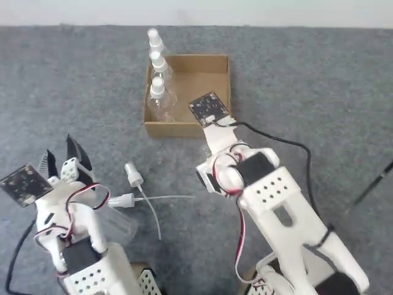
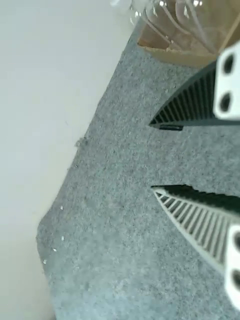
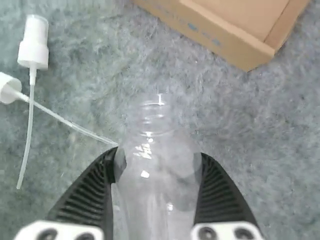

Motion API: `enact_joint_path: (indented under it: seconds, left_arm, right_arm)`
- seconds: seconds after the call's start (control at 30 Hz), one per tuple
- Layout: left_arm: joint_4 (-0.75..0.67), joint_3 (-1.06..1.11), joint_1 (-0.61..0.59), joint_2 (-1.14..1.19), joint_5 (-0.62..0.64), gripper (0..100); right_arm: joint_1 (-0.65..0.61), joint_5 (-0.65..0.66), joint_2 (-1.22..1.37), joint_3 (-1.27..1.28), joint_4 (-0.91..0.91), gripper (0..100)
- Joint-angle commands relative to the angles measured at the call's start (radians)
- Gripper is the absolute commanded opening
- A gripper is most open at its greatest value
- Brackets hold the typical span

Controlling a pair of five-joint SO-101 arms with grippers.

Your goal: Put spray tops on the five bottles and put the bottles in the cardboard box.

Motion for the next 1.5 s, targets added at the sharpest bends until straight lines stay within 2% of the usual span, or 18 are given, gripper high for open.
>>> enact_joint_path:
  seconds: [0.0, 0.2, 0.53, 0.7, 1.03, 1.47]
  left_arm:
    - [0.103, -0.140, 0.021, -0.012, 0.011, 17]
    - [0.278, -0.277, 0.026, -0.008, -0.034, 21]
    - [0.414, -0.352, 0.028, -0.006, -0.173, 21]
    - [0.451, -0.377, 0.028, -0.005, -0.249, 21]
    - [0.500, -0.375, 0.147, 0.008, -0.351, 22]
    - [0.565, -0.539, 0.265, 0.502, -0.457, 22]
  right_arm:
    - [0.012, -0.018, -0.096, 0.029, -0.068, 3.1]
    - [0.012, -0.018, -0.163, 0.132, -0.180, 3.1]
    - [0.012, -0.018, -0.168, 0.153, -0.202, 3.1]
    - [0.025, -0.018, -0.168, 0.153, -0.202, 3.1]
    - [0.097, -0.018, -0.168, 0.155, -0.231, 3.1]
    - [0.101, -0.018, -0.168, 0.155, -0.231, 3.1]
